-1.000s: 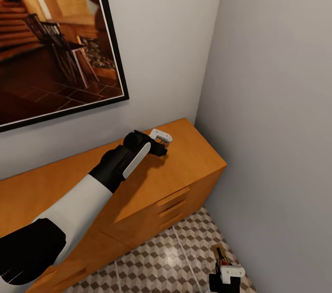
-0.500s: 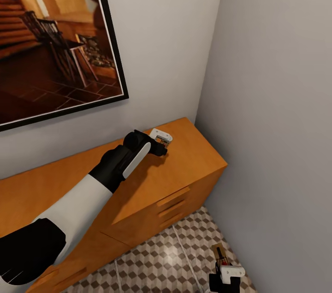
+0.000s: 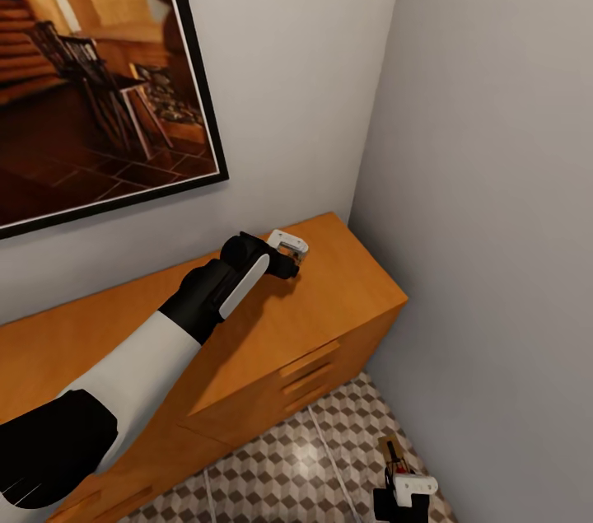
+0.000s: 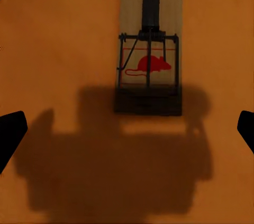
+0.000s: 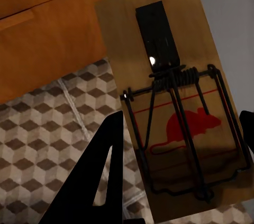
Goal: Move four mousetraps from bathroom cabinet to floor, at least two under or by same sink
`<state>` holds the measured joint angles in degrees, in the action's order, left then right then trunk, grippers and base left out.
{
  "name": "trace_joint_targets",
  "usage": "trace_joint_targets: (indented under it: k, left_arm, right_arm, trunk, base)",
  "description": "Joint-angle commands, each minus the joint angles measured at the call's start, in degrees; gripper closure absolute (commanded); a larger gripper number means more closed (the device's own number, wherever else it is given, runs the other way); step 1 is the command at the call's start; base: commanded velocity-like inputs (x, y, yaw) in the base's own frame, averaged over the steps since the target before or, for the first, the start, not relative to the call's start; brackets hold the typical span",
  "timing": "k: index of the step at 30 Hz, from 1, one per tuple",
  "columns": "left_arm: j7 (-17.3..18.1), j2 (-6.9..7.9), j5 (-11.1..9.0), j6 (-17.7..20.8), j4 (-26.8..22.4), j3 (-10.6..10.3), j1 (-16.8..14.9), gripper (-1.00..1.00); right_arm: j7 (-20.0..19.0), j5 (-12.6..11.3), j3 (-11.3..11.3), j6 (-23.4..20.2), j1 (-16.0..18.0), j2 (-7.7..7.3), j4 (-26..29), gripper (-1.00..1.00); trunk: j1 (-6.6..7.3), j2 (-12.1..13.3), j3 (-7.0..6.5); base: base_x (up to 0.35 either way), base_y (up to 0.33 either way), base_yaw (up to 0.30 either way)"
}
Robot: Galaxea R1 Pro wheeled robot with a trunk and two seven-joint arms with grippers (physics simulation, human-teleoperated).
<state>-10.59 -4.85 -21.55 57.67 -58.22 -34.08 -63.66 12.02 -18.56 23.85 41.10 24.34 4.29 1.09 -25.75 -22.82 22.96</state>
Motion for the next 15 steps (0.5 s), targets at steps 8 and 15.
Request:
trace_joint_targets:
  k: [8,15]
  left_arm:
    - [-0.6,-0.04,-0.6,0.2,-0.1,-0.1,-0.1,-1.0]
    - [-0.6,-0.07,-0.6,0.2,-0.1,-0.1,-0.1,-1.0]
  right_arm:
    - [0.4,-0.3,0.5,0.1,0.0,0.02,0.0,1.0]
    - [0.4,-0.3,0.5,0.1,0.1,0.02,0.0,1.0]
  trunk:
    - [-0.04,-0.1,0.09]
    - [-0.04,-0.1,0.09]
  base:
    - [0.018,0.0,0.0]
    - [0.001,0.0,0.0]
